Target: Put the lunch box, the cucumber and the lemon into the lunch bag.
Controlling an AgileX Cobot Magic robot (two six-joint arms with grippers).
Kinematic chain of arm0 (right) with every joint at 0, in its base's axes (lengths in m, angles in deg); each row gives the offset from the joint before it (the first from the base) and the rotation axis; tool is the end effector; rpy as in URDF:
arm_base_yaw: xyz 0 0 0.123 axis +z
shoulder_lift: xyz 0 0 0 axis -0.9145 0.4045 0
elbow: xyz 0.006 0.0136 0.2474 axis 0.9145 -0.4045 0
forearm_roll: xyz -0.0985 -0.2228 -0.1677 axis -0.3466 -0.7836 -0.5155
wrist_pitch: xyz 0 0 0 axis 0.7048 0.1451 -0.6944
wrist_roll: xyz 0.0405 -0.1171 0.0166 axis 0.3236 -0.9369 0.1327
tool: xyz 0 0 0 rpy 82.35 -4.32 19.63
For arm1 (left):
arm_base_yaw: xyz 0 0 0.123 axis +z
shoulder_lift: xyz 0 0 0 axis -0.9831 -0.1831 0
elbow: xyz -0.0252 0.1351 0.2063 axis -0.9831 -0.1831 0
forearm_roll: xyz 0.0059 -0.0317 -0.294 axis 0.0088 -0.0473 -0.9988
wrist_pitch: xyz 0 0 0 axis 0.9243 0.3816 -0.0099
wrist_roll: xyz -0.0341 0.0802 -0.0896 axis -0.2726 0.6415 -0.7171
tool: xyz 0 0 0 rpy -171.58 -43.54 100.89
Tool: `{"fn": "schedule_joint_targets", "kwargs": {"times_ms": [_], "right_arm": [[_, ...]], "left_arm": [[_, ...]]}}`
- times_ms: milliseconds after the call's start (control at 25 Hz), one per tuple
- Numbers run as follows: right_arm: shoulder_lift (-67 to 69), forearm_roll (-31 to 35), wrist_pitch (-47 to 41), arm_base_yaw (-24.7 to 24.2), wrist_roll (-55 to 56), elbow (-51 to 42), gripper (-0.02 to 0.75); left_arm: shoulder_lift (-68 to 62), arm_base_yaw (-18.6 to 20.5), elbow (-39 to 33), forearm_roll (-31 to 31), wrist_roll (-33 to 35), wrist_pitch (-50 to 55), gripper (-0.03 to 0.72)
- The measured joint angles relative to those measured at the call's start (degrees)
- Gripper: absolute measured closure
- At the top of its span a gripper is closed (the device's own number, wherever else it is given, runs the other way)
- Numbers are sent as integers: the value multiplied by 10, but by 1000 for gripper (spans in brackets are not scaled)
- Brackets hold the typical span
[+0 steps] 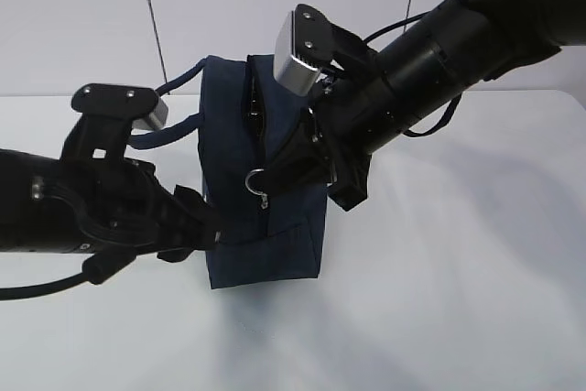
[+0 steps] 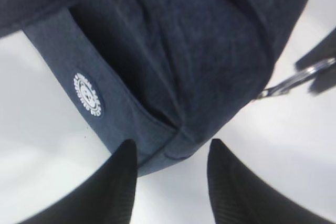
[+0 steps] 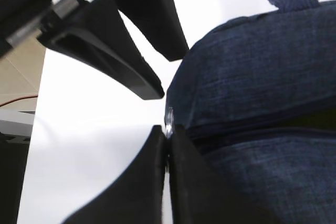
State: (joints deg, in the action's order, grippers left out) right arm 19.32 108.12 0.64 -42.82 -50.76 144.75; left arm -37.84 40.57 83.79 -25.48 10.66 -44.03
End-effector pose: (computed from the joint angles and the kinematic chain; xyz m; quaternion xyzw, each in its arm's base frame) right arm 0.3471 0.2406 0.1665 -0.6318 0.6603 0.2814 0.2927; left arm 0.2640 -0.2178 0.1029 0.1666 0.9037 -0.2021 0.3387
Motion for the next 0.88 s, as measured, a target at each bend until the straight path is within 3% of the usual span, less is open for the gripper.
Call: {"fn": "schedule_joint_targets", "kwargs": {"times_ms": [680,760,880], "right_arm": [[0,-1,-13,0,4,0,751],[0,-3,-14,0,6,0,751],[0,-4,-14,0,8,1,751]], "left_arm": [[-57,-4,0,29,1,-60,376],[-57,-7,0,33,1,-60,435],[-57,-10,0,35,1,-60,622]]}}
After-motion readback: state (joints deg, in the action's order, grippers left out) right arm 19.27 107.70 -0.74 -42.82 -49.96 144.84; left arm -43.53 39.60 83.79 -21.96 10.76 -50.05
